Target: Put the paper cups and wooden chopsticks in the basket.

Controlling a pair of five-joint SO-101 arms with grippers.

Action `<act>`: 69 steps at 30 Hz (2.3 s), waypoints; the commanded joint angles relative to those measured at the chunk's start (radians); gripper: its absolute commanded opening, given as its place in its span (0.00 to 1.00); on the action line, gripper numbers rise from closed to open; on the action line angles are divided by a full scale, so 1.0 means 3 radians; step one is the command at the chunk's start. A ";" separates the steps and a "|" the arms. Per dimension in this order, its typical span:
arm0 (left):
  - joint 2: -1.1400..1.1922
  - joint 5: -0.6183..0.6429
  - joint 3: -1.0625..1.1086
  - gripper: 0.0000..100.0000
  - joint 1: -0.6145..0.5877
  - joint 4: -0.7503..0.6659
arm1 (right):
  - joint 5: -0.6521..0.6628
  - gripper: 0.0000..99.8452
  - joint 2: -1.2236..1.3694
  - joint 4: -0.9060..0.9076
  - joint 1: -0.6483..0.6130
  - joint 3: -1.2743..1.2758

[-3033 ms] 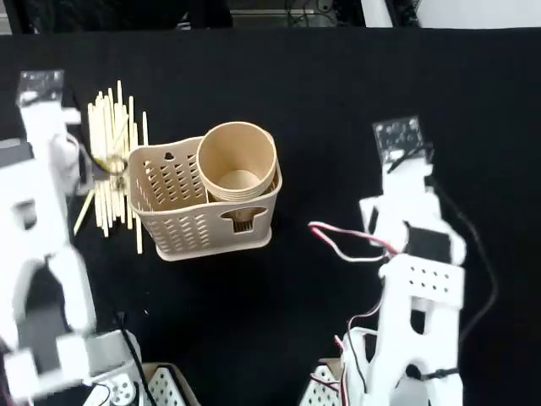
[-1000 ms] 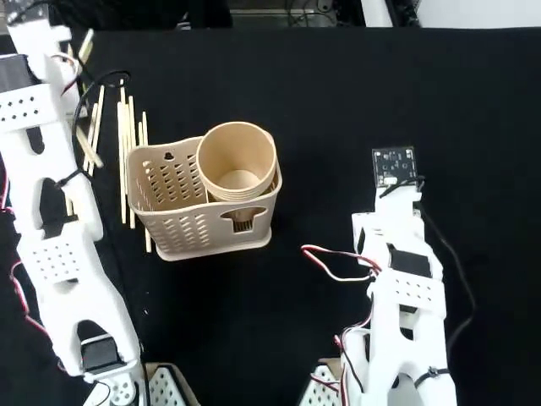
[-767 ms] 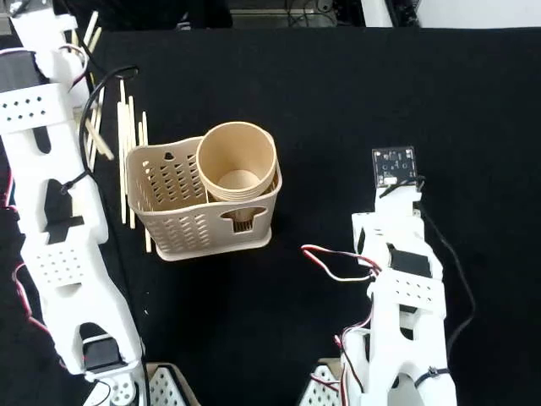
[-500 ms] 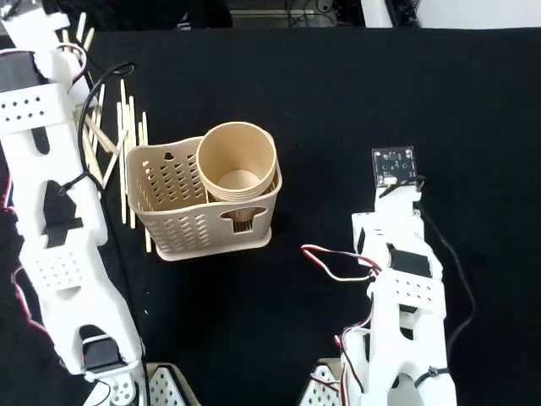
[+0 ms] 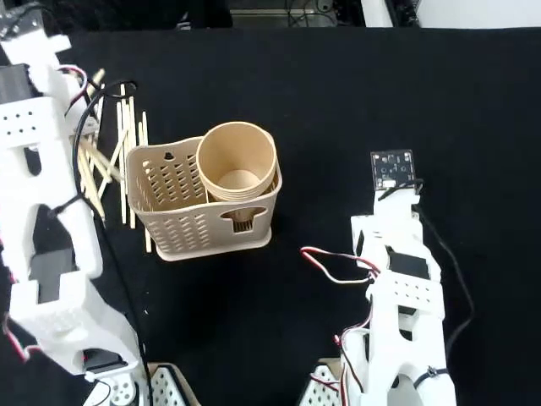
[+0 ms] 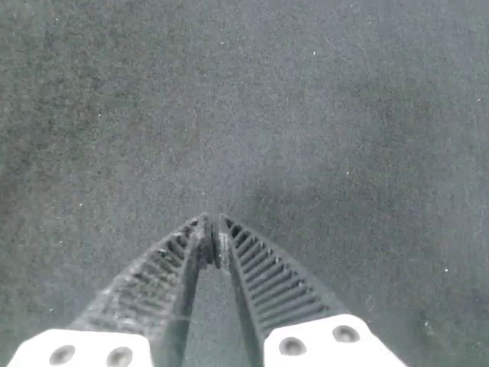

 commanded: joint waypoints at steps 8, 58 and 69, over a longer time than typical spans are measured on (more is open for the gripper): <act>-0.0762 0.0020 0.0222 0.03 0.0028 -0.0404 | -0.0015 0.01 -0.0074 -0.0061 -0.0051 -0.0018; -0.4358 0.0031 0.4237 0.03 0.0867 -0.3836 | -0.0010 0.01 -0.0069 -0.0061 -0.0056 -0.0013; -0.4358 0.0031 0.5040 0.03 0.1235 -0.4593 | -0.0010 0.01 -0.0074 -0.0061 -0.0056 -0.0013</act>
